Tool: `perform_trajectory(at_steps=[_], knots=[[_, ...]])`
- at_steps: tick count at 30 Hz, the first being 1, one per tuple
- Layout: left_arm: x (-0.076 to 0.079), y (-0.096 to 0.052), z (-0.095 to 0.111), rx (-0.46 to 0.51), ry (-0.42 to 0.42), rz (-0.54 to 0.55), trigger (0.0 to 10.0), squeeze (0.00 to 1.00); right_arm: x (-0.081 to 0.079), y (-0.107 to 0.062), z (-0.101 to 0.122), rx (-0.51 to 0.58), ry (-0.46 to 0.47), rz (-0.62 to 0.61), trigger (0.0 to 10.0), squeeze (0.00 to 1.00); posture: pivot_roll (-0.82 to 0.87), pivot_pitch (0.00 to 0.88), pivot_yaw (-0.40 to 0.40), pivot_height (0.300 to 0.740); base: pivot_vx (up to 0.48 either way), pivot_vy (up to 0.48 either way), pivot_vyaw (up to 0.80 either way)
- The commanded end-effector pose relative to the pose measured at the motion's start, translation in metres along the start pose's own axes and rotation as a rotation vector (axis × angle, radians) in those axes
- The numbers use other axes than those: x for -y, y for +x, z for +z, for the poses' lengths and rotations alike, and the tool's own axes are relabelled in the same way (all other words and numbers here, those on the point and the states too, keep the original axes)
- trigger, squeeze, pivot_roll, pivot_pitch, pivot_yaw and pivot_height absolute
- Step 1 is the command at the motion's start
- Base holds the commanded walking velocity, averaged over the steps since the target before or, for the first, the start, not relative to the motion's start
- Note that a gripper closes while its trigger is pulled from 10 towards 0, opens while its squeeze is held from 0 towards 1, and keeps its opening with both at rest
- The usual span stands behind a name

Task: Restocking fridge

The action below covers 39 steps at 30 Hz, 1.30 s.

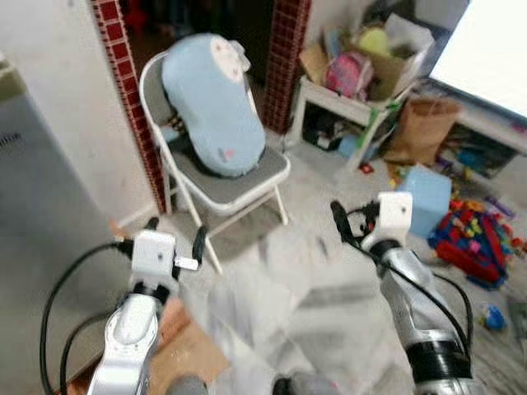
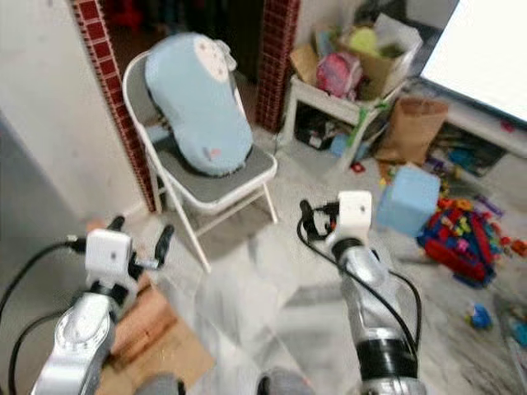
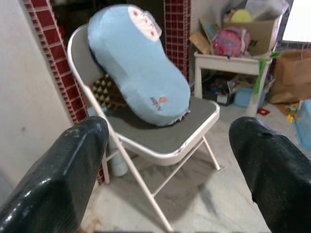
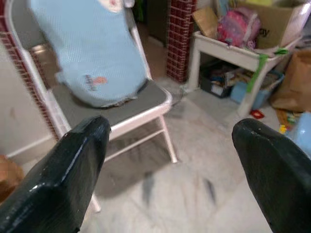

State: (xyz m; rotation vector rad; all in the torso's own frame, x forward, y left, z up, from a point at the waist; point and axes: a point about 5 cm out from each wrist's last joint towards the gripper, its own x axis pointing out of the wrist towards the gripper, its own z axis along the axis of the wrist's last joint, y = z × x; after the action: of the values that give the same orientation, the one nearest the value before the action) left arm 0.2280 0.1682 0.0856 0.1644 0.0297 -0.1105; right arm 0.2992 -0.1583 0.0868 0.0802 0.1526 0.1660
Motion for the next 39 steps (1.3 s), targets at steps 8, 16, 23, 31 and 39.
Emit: perform_trajectory(at_steps=[8, 16, 23, 31, 39], knots=[[0.0102, 0.0004, 0.0035, 0.012, -0.049, -0.082, 10.0, 0.0, 0.0086, 0.0003, 0.003, 0.006, -0.016, -0.023, 10.0, 0.0, 0.06, 0.071, -0.079, 0.74, 0.0, 0.0, -0.8], [0.0129, 0.0001, 0.0049, 0.019, -0.062, -0.115, 10.0, 0.0, 0.0086, 0.0013, 0.0037, 0.008, -0.02, -0.022, 10.0, 0.0, 0.06, 0.071, -0.079, 0.74, 0.032, 0.0, -0.8], [0.012, 0.0004, 0.0027, 0.0, -0.07, -0.096, 10.0, 0.0, 0.0088, 0.0021, 0.0045, 0.009, -0.022, -0.021, 10.0, 0.0, 0.06, 0.072, -0.083, 0.74, 0.147, 0.0, -0.8], [0.0109, 0.0019, -0.0006, -0.027, -0.074, -0.075, 10.0, 0.0, 0.0088, 0.0022, 0.0045, 0.006, -0.022, -0.021, 10.0, 0.0, 0.06, 0.074, -0.085, 0.74, 0.0, 0.0, -0.8], [0.0118, 0.002, 0.0, -0.032, -0.081, -0.077, 10.0, 0.0, 0.009, 0.0023, 0.0043, 0.005, -0.023, -0.019, 10.0, 0.0, 0.06, 0.077, -0.086, 0.74, 0.0, 0.0, -0.8]])
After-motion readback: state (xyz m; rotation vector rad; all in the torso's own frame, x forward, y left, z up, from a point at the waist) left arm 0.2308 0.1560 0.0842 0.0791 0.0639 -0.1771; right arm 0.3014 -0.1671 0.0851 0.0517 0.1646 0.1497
